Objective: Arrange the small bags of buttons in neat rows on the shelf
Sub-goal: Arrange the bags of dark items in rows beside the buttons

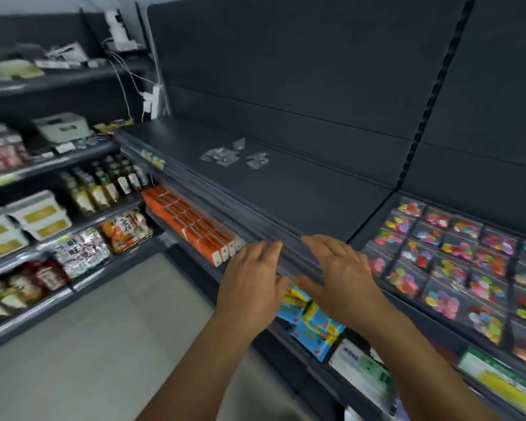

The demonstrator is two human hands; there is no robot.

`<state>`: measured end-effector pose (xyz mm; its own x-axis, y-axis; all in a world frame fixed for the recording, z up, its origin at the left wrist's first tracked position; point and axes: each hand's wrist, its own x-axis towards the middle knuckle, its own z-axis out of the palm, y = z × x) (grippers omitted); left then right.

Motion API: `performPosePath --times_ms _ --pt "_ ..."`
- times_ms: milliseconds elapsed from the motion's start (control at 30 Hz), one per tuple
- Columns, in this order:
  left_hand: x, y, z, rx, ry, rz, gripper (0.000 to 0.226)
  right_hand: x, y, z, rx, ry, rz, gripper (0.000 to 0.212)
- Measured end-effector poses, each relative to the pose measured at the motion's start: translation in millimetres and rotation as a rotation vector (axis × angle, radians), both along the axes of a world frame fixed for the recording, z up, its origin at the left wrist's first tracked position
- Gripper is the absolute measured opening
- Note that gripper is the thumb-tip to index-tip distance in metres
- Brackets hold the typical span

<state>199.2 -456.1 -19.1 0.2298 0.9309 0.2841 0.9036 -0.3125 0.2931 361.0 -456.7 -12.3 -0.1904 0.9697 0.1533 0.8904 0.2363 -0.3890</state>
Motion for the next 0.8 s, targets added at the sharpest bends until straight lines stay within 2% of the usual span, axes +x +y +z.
performPosePath --times_ms 200,333,600,800 --pt "-58 57 -11 -0.02 -0.005 0.098 0.059 -61 77 -11 -0.009 0.017 0.1 0.069" --pt "-93 122 -12 -0.016 0.009 0.138 0.059 -91 146 -15 0.004 0.043 0.133 0.067" --pt "-134 260 3 -0.023 -0.024 0.143 0.061 -128 285 -6 -0.021 0.087 0.154 0.066" --pt "-152 339 -1 -0.063 -0.034 0.113 0.06 -138 358 -7 -0.045 0.051 0.101 0.065"
